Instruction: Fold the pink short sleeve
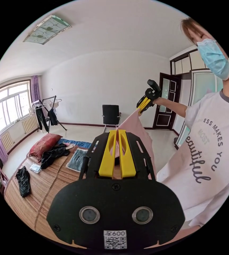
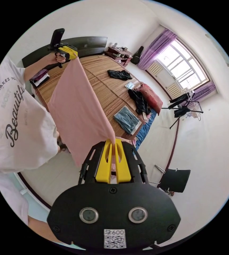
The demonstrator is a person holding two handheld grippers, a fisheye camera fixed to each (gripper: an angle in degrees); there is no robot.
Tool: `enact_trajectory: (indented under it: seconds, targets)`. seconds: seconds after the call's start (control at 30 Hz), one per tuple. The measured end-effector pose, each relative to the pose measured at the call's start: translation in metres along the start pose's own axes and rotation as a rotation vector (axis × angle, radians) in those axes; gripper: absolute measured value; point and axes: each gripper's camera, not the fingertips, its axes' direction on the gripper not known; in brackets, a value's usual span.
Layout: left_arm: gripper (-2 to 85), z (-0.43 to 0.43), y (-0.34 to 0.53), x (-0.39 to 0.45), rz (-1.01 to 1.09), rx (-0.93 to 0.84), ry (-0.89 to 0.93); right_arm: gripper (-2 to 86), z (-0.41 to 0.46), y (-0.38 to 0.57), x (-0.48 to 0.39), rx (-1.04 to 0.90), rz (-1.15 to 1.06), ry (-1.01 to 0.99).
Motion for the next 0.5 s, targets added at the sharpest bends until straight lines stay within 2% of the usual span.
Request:
enact_trajectory:
  seconds: [0.17, 0.5]
  targets:
    - [1.6, 0.033, 0.028, -0.068, -0.041, 0.076, 0.002, -0.8, -0.013, -0.091, 0.025, 0.011, 0.036, 0.049]
    - [1.6, 0.106, 0.098, -0.098, -0.133, 0.08, -0.077, -0.8, -0.027, -0.165, 0.065, 0.006, 0.018, 0.01]
